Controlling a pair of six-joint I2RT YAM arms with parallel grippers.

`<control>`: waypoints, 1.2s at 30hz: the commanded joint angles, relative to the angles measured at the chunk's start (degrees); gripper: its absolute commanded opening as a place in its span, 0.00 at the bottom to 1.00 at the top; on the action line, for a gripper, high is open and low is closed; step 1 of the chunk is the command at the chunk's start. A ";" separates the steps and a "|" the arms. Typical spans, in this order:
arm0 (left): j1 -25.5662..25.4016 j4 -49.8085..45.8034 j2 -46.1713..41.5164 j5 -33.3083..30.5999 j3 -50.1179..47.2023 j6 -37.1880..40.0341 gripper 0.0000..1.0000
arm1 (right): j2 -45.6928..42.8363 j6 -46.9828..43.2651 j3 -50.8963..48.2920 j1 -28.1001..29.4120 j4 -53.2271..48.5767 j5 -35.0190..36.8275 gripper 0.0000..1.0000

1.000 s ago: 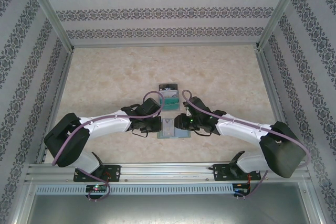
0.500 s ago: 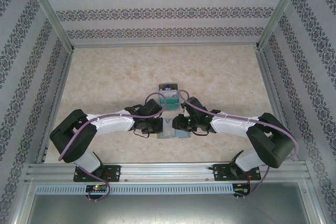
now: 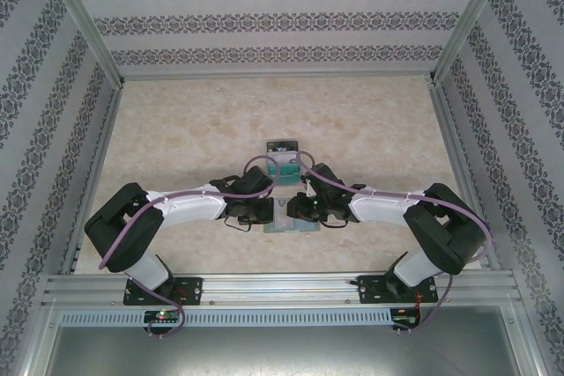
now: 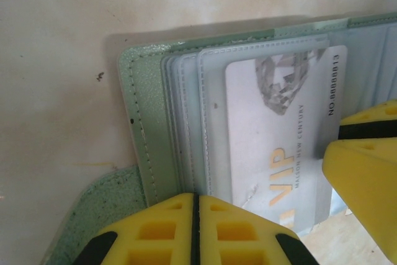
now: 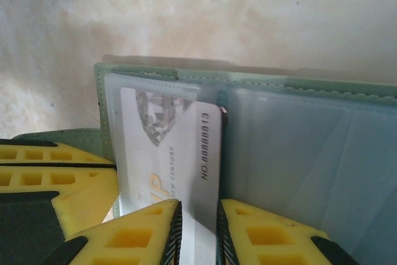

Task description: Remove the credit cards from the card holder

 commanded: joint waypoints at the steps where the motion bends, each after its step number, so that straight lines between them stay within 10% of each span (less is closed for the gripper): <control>1: 0.41 -0.69 1.95 -0.39 0.74 -0.35 0.00 | -0.06 0.13 -1.10 -0.76 1.04 -0.50 0.18; 7: 0.41 -2.28 2.40 -1.59 0.97 -0.65 0.00 | -0.33 -0.10 -1.19 -0.84 0.42 -0.01 0.00; 25: 0.41 -3.89 2.12 -3.02 0.72 -0.35 0.00 | -7.41 -2.63 -5.34 -5.25 -2.36 -0.89 0.00; 36: 0.41 -3.63 2.51 -2.37 1.01 -0.26 0.00 | -3.22 -1.85 -3.47 -2.57 2.78 -1.83 0.23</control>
